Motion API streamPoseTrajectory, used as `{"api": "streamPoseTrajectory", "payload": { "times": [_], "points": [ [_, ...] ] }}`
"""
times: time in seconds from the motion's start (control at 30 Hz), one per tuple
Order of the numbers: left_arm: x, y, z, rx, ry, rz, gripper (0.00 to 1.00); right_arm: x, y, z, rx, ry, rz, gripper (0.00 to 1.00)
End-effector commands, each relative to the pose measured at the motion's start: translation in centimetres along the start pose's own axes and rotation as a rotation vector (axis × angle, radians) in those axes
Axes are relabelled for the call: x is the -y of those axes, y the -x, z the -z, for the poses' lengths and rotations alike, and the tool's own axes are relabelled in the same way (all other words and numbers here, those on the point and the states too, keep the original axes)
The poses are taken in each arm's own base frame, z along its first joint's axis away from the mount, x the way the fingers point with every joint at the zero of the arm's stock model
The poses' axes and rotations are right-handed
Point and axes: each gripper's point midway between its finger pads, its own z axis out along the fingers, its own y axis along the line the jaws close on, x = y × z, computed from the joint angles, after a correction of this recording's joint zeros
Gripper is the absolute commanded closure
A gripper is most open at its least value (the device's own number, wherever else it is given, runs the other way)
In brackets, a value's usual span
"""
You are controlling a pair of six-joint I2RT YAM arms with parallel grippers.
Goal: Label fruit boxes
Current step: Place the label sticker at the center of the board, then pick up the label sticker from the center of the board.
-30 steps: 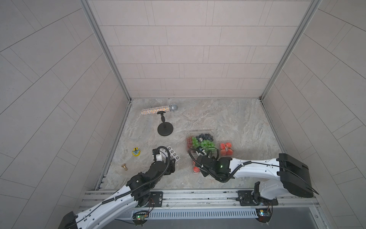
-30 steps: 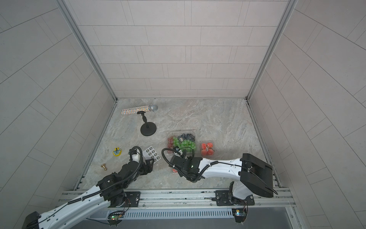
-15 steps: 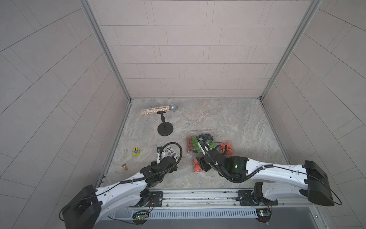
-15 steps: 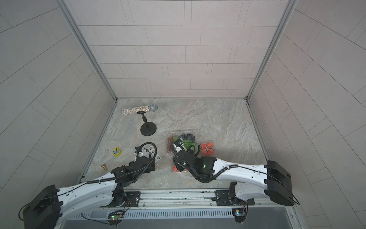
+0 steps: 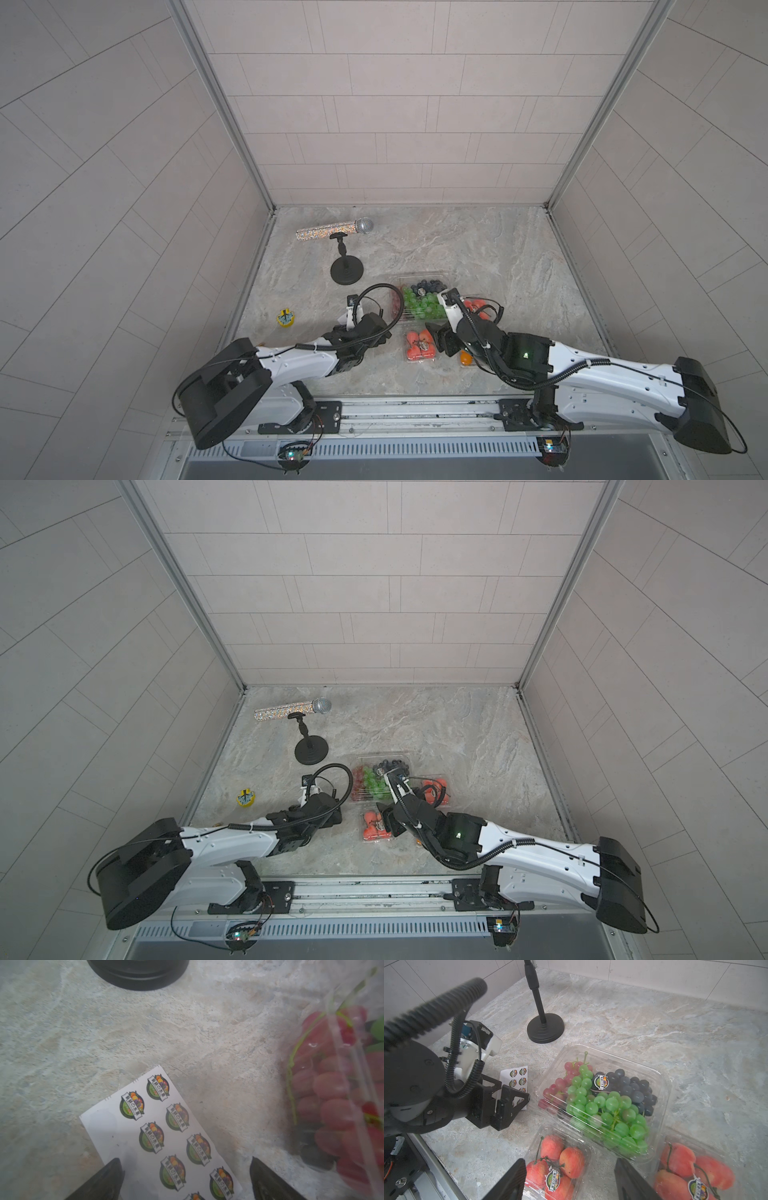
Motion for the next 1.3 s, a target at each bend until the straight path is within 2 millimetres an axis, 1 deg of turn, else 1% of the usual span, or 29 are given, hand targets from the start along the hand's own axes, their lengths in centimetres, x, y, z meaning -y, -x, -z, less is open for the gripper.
{"api": "streamPoseTrajectory", "payload": {
  "times": [0.0,0.13,0.23,0.3,0.33,0.37,0.43,0.5,0.57,0.67,0.83,0.9,1.1,1.2,1.27],
  "points": [
    [1.0,0.5,-0.4,0.005,-0.029,0.019,0.0,-0.2,1.0,0.8,0.043,0.029,-0.03,0.3],
    [2.8,1.8,-0.6,0.046,-0.099,-0.02,0.0,-0.6,1.4,1.0,0.053,0.051,-0.037,0.3],
    [3.9,2.3,-0.8,0.04,-0.179,-0.047,0.02,-0.6,1.2,0.9,0.045,0.051,-0.034,0.3],
    [3.4,2.9,-0.2,0.051,-0.155,-0.065,0.05,-0.7,1.2,0.9,0.047,0.057,-0.035,0.3],
    [2.5,3.1,0.3,0.047,-0.109,-0.079,0.05,-0.8,1.2,0.9,0.046,0.063,-0.034,0.3],
    [1.7,3.4,0.9,0.034,-0.062,-0.086,0.05,-0.9,1.2,0.8,0.044,0.065,-0.032,0.31],
    [0.6,3.7,1.8,0.045,-0.006,-0.091,0.05,-1.0,1.0,0.6,0.038,0.065,-0.026,0.31],
    [0.0,3.8,2.3,0.049,0.025,-0.09,0.04,-1.0,0.8,0.4,0.031,0.062,-0.02,0.31],
    [-0.1,3.4,2.0,0.031,0.048,-0.107,0.01,-1.0,0.5,0.1,0.019,0.058,-0.013,0.31],
    [0.0,3.2,1.0,0.023,0.083,-0.114,0.0,-1.1,0.5,0.1,0.012,0.061,-0.006,0.31],
    [-0.3,3.9,-0.1,0.053,0.16,-0.095,0.0,-1.0,0.5,0.2,0.017,0.061,-0.01,0.31],
    [-0.4,3.7,-0.6,0.047,0.19,-0.109,0.0,-1.1,0.5,0.2,0.018,0.064,-0.009,0.31],
    [0.6,3.3,-1.9,0.044,0.171,-0.115,0.0,-1.1,0.5,0.2,0.02,0.067,-0.01,0.31],
    [0.0,2.9,-2.1,0.029,0.216,-0.133,0.0,-1.3,0.6,0.3,0.02,0.074,-0.008,0.31],
    [-0.9,2.4,-1.9,0.022,0.235,-0.13,0.0,-1.4,0.8,0.4,0.027,0.085,-0.01,0.31]
  ]
}}
